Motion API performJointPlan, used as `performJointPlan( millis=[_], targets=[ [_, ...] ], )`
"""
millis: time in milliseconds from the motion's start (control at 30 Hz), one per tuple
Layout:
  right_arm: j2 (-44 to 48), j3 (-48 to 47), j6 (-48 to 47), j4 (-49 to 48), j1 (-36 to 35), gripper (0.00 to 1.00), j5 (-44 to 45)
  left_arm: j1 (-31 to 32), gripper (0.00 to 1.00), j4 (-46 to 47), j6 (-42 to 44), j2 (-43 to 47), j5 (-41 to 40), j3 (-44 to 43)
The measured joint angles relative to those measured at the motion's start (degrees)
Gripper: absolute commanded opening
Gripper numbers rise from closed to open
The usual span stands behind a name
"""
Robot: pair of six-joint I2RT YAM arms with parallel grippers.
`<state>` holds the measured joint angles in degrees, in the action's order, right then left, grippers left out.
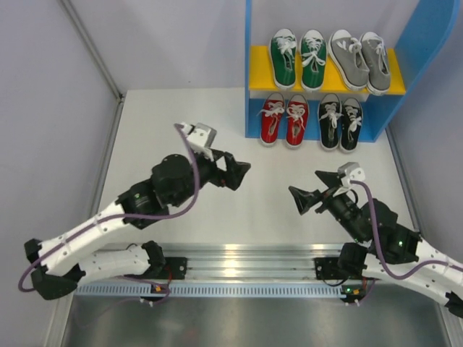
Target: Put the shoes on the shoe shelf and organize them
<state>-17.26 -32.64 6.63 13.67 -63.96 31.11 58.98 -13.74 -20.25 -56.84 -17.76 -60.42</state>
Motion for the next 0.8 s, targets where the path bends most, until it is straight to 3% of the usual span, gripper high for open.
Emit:
performJointPlan(
  millis=[167, 300, 800],
  targets=[
    [-4.74, -0.17, 0.44, -2.14, 0.0, 1.0, -2.49, 0.0, 0.99, -5.2, 0.22, 11.89, 0.24, -0.02],
    [-6.08, -1.22, 1.14, -2.08, 0.0, 1.0, -3.34, 0.0, 0.99, -7.82, -0.07, 16.02, 1.88, -0.37],
    [-1.51, -1.64, 2.58, -2.1, 0.0, 0.99, -2.84, 0.0, 0.99, -11.13, -1.73, 19.3, 4.24, -4.59]
  ],
)
